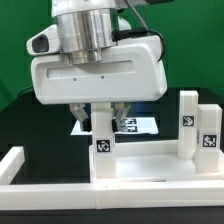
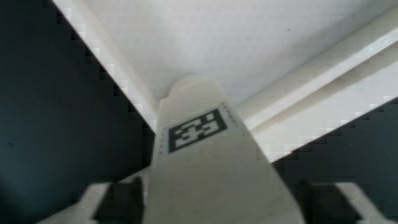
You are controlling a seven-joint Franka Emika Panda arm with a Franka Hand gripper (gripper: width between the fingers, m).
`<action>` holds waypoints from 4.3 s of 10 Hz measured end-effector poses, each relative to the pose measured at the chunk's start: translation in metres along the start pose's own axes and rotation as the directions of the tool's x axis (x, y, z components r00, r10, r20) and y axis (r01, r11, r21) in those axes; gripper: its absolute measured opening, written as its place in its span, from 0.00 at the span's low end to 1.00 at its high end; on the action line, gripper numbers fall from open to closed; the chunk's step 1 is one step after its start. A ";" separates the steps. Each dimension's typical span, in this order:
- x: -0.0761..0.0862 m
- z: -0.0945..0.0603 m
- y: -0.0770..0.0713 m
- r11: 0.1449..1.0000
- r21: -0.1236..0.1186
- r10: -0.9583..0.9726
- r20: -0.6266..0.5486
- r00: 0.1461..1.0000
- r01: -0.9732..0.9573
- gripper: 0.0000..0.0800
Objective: Assemble desk
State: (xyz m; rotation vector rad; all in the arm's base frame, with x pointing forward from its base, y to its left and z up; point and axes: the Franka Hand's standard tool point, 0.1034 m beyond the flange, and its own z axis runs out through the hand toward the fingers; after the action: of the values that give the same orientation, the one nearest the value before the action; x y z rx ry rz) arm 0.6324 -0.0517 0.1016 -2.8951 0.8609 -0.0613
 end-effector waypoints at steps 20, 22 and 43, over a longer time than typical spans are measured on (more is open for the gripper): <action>-0.003 0.002 -0.006 0.929 0.008 0.370 0.005 0.929 -0.370 0.81; 0.001 -0.002 -0.003 0.999 -0.026 0.038 -0.009 0.999 -0.038 0.81; 0.003 -0.002 0.003 0.231 0.019 0.972 0.038 0.232 -0.973 0.37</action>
Offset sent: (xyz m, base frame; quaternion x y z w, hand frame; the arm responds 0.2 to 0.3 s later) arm -0.0010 -0.0102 -0.0012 -0.0186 0.0135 0.3128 0.9495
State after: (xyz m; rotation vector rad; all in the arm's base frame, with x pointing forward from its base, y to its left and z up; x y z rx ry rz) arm 0.6337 -0.0561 0.1033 -1.7138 2.4364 0.0740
